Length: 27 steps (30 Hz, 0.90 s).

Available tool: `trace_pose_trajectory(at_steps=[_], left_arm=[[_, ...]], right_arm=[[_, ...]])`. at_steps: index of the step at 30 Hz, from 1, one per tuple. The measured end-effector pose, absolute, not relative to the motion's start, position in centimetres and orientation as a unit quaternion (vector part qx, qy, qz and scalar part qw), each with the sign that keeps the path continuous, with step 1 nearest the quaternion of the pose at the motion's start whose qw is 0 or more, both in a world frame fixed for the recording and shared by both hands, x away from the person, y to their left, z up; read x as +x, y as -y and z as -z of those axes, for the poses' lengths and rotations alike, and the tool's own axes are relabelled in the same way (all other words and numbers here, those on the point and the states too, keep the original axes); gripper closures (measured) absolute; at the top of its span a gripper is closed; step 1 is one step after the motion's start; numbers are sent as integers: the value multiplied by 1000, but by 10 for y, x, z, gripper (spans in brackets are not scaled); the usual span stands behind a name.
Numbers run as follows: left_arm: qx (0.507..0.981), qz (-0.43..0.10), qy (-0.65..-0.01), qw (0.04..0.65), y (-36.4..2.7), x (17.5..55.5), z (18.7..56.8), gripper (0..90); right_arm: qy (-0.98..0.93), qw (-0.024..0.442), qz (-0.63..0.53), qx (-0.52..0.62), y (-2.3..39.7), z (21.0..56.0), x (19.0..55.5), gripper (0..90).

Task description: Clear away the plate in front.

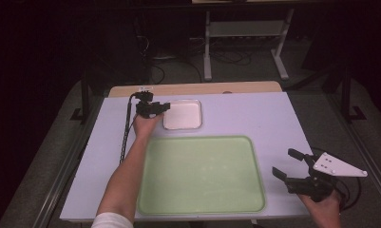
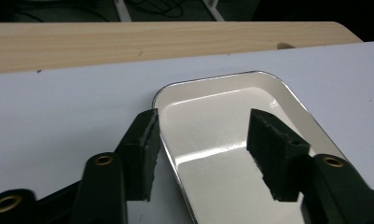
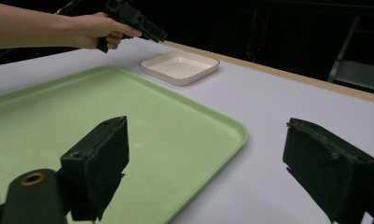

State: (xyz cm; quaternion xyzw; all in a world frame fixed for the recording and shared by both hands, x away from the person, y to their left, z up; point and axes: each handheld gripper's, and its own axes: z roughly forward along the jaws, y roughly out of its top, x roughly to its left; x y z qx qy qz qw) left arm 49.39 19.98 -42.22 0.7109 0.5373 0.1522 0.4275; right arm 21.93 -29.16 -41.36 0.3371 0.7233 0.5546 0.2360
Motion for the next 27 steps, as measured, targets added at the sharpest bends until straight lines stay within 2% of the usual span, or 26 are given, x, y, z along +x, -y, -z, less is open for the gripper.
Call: trace_pose_trajectory(at_steps=[5, 6, 10, 17, 27], left_arm=[[711, -146, -549, 415, -196, 496, 430, 530], [710, -142, -552, 413, -195, 497, 432, 574], [705, -137, -571, 398, -193, 499, 439, 638], [699, -109, -601, 372, -194, 501, 451, 709], [680, -111, -626, 365, -193, 500, 452, 812]], right_arm=[[-723, 236, -555, 337, 291, 413, 219, 135], [-723, 236, -555, 337, 291, 413, 219, 135], [-723, 236, -555, 337, 291, 413, 219, 135], [-722, 236, -557, 336, 292, 413, 218, 135], [-723, 237, -557, 334, 291, 412, 218, 136]])
